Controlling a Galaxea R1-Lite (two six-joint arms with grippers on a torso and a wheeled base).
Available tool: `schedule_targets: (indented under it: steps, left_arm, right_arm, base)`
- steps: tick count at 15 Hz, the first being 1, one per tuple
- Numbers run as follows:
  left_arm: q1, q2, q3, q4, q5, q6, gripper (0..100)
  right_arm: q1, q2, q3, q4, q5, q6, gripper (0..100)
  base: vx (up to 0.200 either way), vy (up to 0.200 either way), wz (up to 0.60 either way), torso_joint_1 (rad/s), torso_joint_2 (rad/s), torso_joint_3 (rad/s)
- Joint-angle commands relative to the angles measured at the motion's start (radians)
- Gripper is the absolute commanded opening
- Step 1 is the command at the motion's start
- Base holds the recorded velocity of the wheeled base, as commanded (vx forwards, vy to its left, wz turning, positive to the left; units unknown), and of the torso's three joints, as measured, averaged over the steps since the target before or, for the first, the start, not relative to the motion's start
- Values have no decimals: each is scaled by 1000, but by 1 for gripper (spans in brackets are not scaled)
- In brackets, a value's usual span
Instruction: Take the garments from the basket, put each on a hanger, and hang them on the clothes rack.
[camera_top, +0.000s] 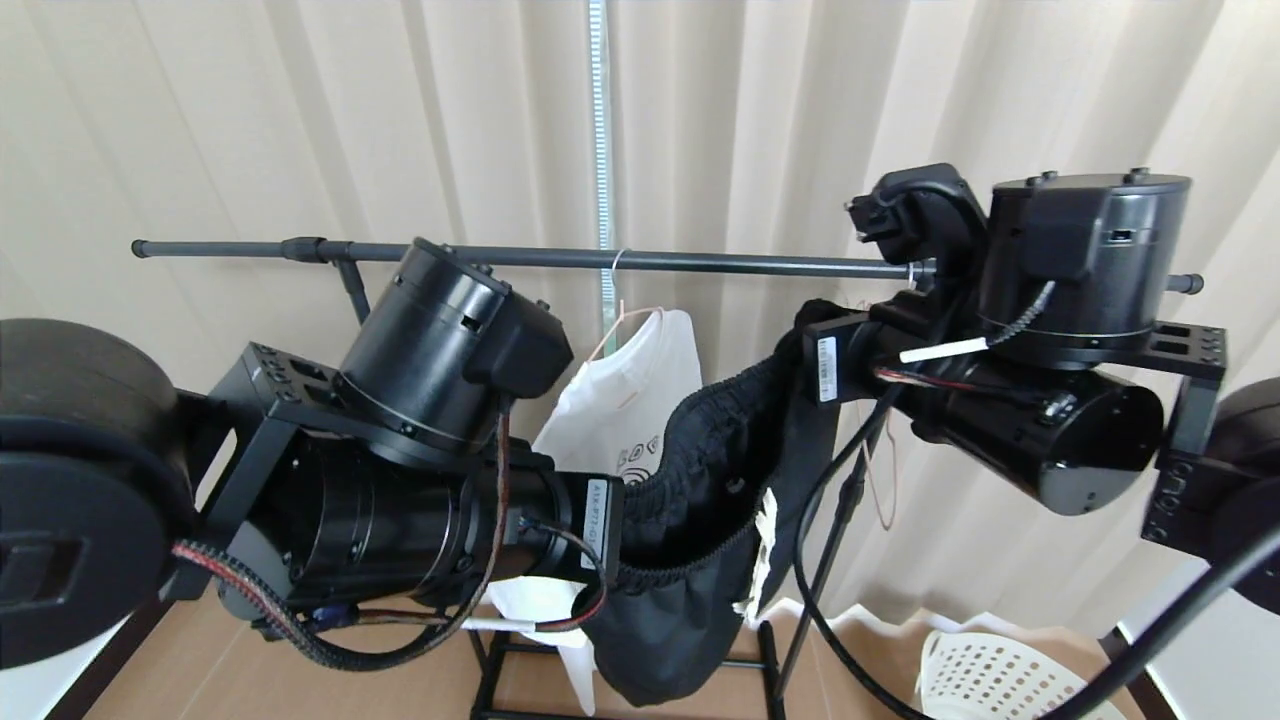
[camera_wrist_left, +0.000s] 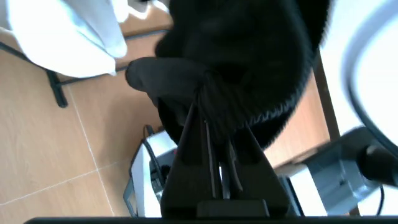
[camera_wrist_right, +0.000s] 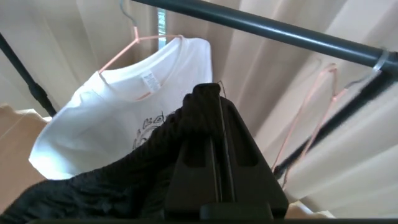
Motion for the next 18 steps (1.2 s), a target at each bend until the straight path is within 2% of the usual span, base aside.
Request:
schedule_targets:
  steps: [1, 3, 5, 10, 13, 18]
  left_arm:
    - [49, 24, -48, 0, 8, 2, 0]
    - [86, 73, -113, 0, 26, 2, 0]
    - [105, 132, -189, 0, 34, 3, 0]
    - [126, 258, -401, 5, 44, 2, 0]
    - [126, 255, -444, 6, 44, 3, 0]
    - [121, 244, -444, 0, 44, 5, 0]
  right_arm:
    - [-32, -99, 87, -3, -38, 0, 0]
    - [-32, -107, 165, -6, -59, -1, 0]
    - [-34, -92, 169, 4, -88, -14, 0]
    - [-34, -145, 169, 23, -163, -103, 0]
    - [-34, -175, 167, 106, -176, -121, 0]
    - [-34, -176, 178, 126, -176, -124, 0]
  base:
    - [0, 0, 0, 0, 0, 0]
    - [0, 0, 0, 0, 0, 0]
    - [0, 0, 0, 0, 0, 0]
    - [0, 0, 0, 0, 0, 0]
    - [0, 0, 0, 0, 0, 0]
    - [0, 0, 0, 0, 0, 0]
